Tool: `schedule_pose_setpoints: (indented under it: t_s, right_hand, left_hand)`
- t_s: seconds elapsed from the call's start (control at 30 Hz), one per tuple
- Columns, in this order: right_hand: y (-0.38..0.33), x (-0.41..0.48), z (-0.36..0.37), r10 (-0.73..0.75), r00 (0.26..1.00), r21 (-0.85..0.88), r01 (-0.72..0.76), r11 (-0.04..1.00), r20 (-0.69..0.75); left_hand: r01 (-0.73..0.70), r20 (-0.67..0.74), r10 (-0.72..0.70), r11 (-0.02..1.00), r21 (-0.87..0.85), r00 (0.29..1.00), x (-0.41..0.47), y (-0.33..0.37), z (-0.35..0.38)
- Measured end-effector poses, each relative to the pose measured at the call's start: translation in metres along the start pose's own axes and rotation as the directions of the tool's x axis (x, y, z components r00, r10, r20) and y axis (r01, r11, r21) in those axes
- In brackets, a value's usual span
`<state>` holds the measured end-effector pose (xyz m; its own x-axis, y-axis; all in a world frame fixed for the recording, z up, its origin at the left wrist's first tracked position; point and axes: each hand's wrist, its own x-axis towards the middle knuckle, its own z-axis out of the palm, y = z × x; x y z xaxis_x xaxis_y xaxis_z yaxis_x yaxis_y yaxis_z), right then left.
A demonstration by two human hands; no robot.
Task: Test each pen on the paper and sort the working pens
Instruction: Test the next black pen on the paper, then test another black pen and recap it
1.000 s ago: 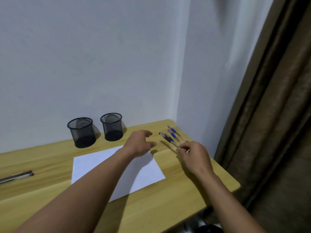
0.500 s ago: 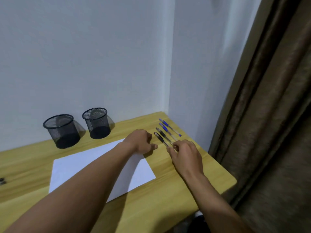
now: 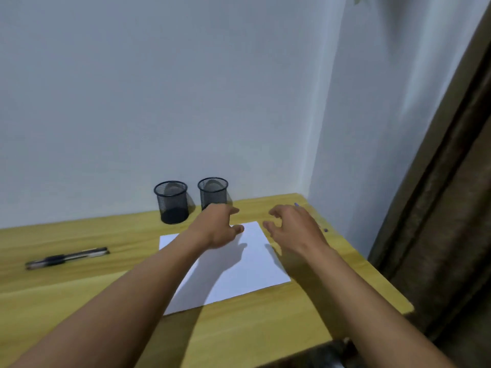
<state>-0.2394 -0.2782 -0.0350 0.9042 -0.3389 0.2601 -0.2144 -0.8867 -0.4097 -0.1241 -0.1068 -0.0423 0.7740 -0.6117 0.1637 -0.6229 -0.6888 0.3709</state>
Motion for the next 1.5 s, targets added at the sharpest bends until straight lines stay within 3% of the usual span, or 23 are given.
schedule_pose_setpoints:
  t_s: [0.27, 0.57, 0.77, 1.17, 1.27, 1.37, 1.4, 1.5]
  right_hand:
    - [-0.133, 0.017, 0.051, -0.279, 0.944, 0.109, 0.263, 0.959, 0.174]
    - [-0.256, 0.013, 0.151, -0.449, 0.832, 0.174, 0.414, 0.893, 0.326]
    - [-0.279, 0.008, 0.192, -0.496, 0.809, 0.133, 0.480, 0.867, 0.315]
    - [-0.281, 0.012, 0.214, -0.535, 0.803, 0.052, 0.542, 0.839, 0.260]
    - [-0.278, 0.008, 0.203, -0.499, 0.824, 0.139, 0.479, 0.867, 0.270]
    - [-0.272, 0.002, 0.193, -0.369, 0.884, 0.459, 0.210, 0.863, 0.289]
    - [-0.269, 0.000, 0.187, -0.302, 0.902, 0.596, 0.064, 0.800, 0.309]
    - [-0.260, -0.001, 0.167, -0.134, 0.892, 0.832, -0.336, 0.442, 0.431]
  left_hand:
    - [0.232, -0.151, -0.220, 0.971, 0.061, 0.964, -0.092, -0.109, -0.062]
    - [0.500, -0.280, -0.472, 0.866, 0.031, 0.836, -0.171, -0.221, -0.095]
    - [0.533, -0.343, -0.489, 0.845, 0.043, 0.802, -0.195, -0.260, -0.086]
    - [0.524, -0.331, -0.439, 0.817, 0.241, 0.836, -0.200, -0.274, -0.083]
    - [0.478, -0.341, -0.401, 0.860, 0.178, 0.850, -0.204, -0.272, -0.084]
    - [0.396, -0.363, -0.380, 0.918, -0.031, 0.851, -0.203, -0.268, -0.086]
    - [0.372, -0.379, -0.388, 0.921, -0.117, 0.840, -0.203, -0.264, -0.086]
    - [0.294, -0.416, -0.444, 0.879, -0.376, 0.794, -0.200, -0.247, -0.087]
